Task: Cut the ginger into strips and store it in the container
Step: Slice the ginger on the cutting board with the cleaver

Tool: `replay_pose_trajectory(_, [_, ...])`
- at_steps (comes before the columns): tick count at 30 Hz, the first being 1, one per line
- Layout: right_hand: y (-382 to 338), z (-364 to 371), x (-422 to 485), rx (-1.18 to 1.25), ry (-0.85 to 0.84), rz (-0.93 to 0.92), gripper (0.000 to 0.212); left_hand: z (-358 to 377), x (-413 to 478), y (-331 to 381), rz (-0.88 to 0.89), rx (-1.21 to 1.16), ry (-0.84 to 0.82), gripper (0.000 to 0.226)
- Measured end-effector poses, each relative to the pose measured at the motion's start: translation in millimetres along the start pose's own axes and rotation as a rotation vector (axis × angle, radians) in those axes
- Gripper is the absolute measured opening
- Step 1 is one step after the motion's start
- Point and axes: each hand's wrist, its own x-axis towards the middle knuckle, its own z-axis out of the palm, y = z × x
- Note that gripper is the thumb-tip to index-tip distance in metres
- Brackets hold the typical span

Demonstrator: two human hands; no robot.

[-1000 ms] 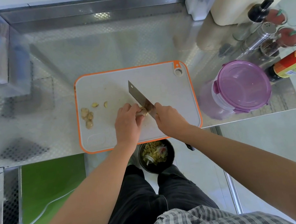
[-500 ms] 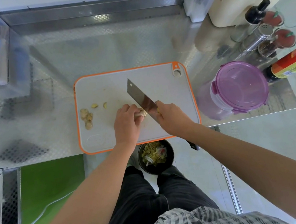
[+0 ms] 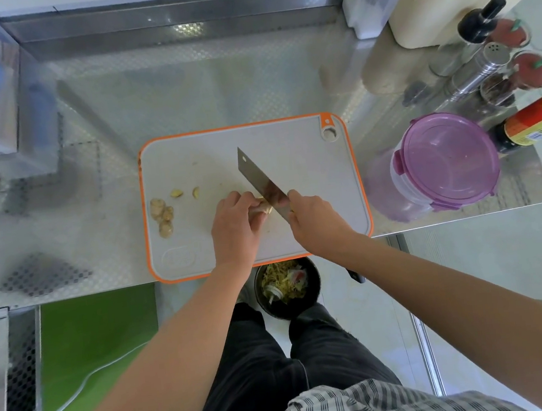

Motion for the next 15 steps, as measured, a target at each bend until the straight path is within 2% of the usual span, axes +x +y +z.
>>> replay_pose_trajectory(4, [-4.0, 18.8, 9.8, 0.012, 0.011, 0.025, 0.003, -1.5, -0.7, 2.0, -0.011, -0.017, -0.012, 0.014])
replay_pose_trajectory(7, [1.7, 22.0, 11.9, 0.068, 0.04, 0.005, 0.01, -2.6, -1.2, 1.3, -0.014, 0.007, -0.032, 0.014])
replay_pose_trajectory(11, [7.2, 6.3, 8.2, 0.166, 0.1, -0.032, 0.009, -3.9, -3.8, 1.1, -0.044, 0.064, 0.006, 0.019])
replay_pose_trajectory(15, [5.3, -5.3, 1.1, 0.135, 0.07, -0.056, 0.013, -3.7, -3.8, 2.9, -0.07, 0.095, 0.032, 0.021])
